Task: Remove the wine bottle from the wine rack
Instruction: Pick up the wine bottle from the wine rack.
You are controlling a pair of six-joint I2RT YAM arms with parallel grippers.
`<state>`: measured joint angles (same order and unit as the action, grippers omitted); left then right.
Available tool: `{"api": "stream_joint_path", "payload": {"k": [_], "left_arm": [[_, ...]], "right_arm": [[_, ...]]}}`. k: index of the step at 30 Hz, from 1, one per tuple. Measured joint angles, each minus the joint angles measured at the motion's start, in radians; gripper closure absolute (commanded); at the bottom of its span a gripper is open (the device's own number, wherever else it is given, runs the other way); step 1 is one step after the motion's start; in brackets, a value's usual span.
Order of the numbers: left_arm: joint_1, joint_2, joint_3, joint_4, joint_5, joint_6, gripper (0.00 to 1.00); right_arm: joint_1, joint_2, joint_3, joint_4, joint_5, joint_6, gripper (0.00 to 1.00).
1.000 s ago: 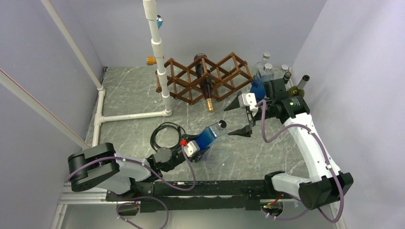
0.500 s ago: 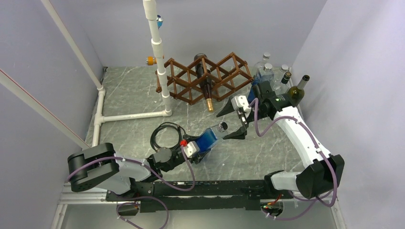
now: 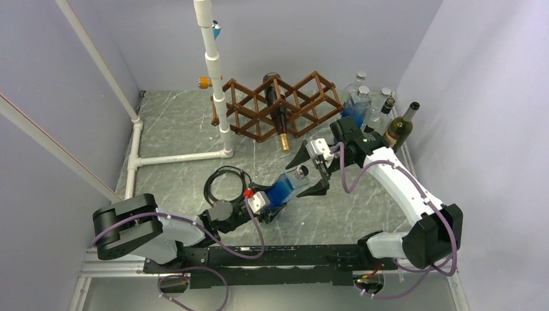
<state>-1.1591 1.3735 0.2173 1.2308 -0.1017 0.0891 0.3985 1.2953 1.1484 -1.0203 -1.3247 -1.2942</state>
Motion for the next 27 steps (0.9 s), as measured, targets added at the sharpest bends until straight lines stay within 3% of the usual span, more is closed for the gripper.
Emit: {"api": "stream_joint_path", "payload": {"k": [10,12,15,18,23,27], "left_arm": [[0.000,0.021,0.000,0.032,0.003,-0.026,1.00],[0.002,0.024,0.000,0.037,0.009,-0.032,1.00],[0.004,0.025,0.000,0.037,0.019,-0.048,0.98],[0.005,0.025,0.000,0.037,0.023,-0.053,0.70],[0.005,0.025,0.000,0.037,0.030,-0.068,0.05],[0.005,0.014,0.024,0.086,0.034,-0.090,0.01]], "right_arm": [[0.018,0.014,-0.026,0.089,-0.035,0.074,0.37],[0.018,0.014,-0.029,0.099,-0.042,0.081,0.50],[0.018,0.014,-0.031,0.106,-0.047,0.092,0.84],[0.018,0.014,-0.031,0.109,-0.047,0.101,1.00],[0.017,0.014,-0.027,0.095,-0.041,0.104,1.00],[0.005,0.008,-0.021,0.083,-0.021,0.119,1.00]]}}
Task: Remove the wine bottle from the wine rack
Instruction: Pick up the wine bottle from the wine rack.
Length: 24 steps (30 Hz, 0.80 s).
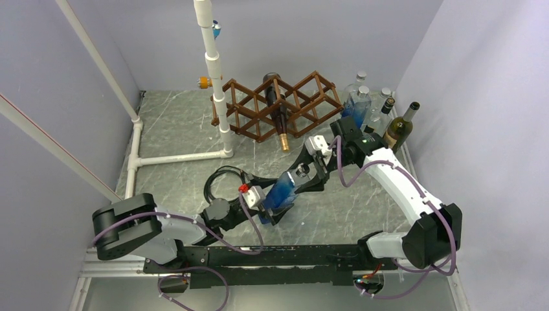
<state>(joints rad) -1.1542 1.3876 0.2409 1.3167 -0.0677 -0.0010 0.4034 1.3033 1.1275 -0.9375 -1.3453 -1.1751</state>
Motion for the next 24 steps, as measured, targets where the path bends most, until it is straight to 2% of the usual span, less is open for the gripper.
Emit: {"api": "stream_joint_path", "payload": {"k": [7,18,24], "left_arm": [[0.000,-0.112,0.040,-0.072,0.009,-0.022,0.00],[0.000,-0.355,0.104,-0.488,-0.028,-0.045,0.00],[0.000,-0.425,0.106,-0.637,-0.067,-0.048,0.01]], "right_arm": [[-0.065,-0.055,-0.002,0.002,0.049,0.084,1.00],[-0.281,-0.161,-0.011,0.033,0.066,0.232,1.00],[-0.392,-0.211,-0.029,0.104,0.067,0.333,1.00]]}}
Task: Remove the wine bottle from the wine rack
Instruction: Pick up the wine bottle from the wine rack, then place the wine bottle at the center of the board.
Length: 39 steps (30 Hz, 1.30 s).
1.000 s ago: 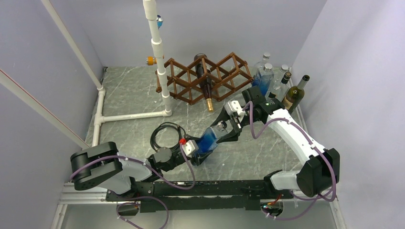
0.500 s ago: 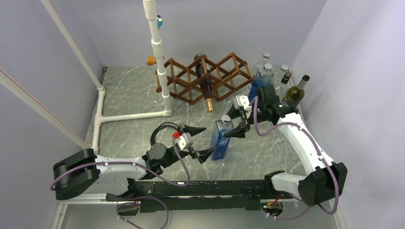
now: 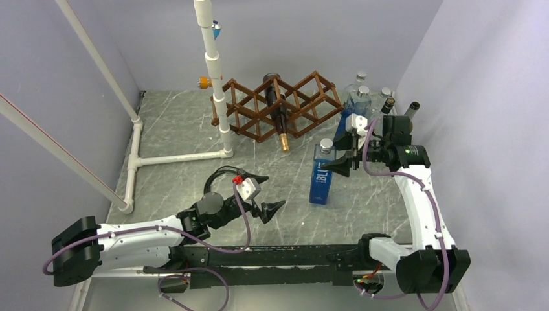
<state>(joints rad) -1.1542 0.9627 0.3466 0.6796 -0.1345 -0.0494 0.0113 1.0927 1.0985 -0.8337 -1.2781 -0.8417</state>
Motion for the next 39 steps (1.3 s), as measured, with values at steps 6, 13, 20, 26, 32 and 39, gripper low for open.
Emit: {"api": "stream_joint_path", "payload": {"k": [6,13,20,26,32,39], "left_arm": [[0.000,-0.034,0.000,-0.068,-0.026,-0.017,0.00],[0.000,-0.048,0.000,-0.090,-0.054,-0.029,0.01],[0.000,-0.050,0.000,-0.123,-0.079,-0.051,0.00],[0.000,-0.050,-0.002,-0.127,-0.089,-0.069,0.01],[0.000,-0.050,-0.004,-0.129,-0.094,-0.076,0.00],[0.000,-0.051,-0.019,-0.126,-0.099,-0.077,0.00]], "right_arm": [[-0.095,-0.026,-0.017,0.076,0.023,0.114,1.00],[-0.160,-0.029,-0.019,0.184,0.146,0.251,1.00],[-0.234,-0.028,-0.042,0.324,0.296,0.417,1.00],[-0.274,-0.019,-0.062,0.436,0.418,0.525,1.00],[-0.289,-0.001,-0.095,0.509,0.524,0.573,1.00],[-0.310,0.017,-0.112,0.557,0.601,0.594,1.00]]}}
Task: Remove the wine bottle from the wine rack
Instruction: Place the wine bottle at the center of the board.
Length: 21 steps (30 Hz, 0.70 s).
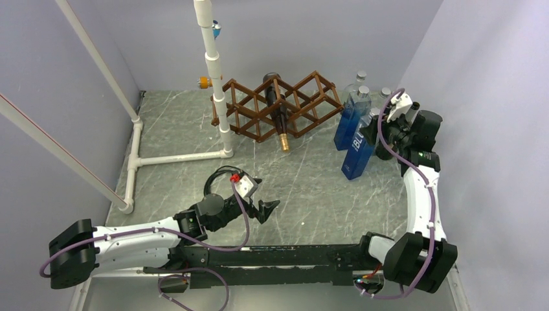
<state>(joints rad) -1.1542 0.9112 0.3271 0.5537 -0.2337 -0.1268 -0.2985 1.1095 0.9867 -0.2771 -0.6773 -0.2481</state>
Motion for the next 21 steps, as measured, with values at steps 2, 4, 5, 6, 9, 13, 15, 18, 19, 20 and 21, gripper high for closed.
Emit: {"api": "stream_joint_path", "payload": {"k": [2,4,5,6,9,13,15,18,19,20,21], "left_arm": [[0.000,0.000,-0.004,0.000,0.000,-0.002,0.00],[0.000,0.000,-0.005,0.001,0.000,-0.006,0.01],[0.000,0.000,-0.005,0.001,0.000,-0.009,0.01],[0.000,0.000,-0.005,0.001,0.000,-0.012,0.01],[0.000,0.000,-0.005,0.001,0.000,-0.018,0.00],[0.001,0.002,-0.005,0.002,0.003,-0.026,0.01],[0.001,0.002,-0.005,0.002,0.005,-0.028,0.01],[0.002,0.002,-0.005,0.002,0.008,-0.032,0.00],[0.002,0.002,-0.005,0.002,0.009,-0.034,0.00],[0.003,0.002,-0.005,0.002,0.010,-0.036,0.01],[0.003,0.003,-0.005,0.002,0.011,-0.037,0.01]], "right_arm": [[-0.005,0.006,-0.001,0.016,0.016,0.006,0.97],[-0.011,0.011,-0.001,0.032,0.027,0.008,0.92],[-0.014,0.014,-0.001,0.043,0.034,0.011,0.90],[-0.017,0.017,-0.002,0.051,0.040,0.013,0.87],[-0.024,0.021,-0.014,0.082,0.055,0.017,0.77],[-0.027,0.022,-0.035,0.126,0.059,0.029,0.65],[-0.028,0.022,-0.042,0.140,0.059,0.033,0.56],[-0.029,0.022,-0.047,0.152,0.057,0.037,0.39],[-0.031,0.022,-0.048,0.153,0.055,0.036,0.35],[-0.032,0.022,-0.048,0.154,0.051,0.036,0.32],[-0.034,0.022,-0.048,0.154,0.048,0.036,0.28]]}}
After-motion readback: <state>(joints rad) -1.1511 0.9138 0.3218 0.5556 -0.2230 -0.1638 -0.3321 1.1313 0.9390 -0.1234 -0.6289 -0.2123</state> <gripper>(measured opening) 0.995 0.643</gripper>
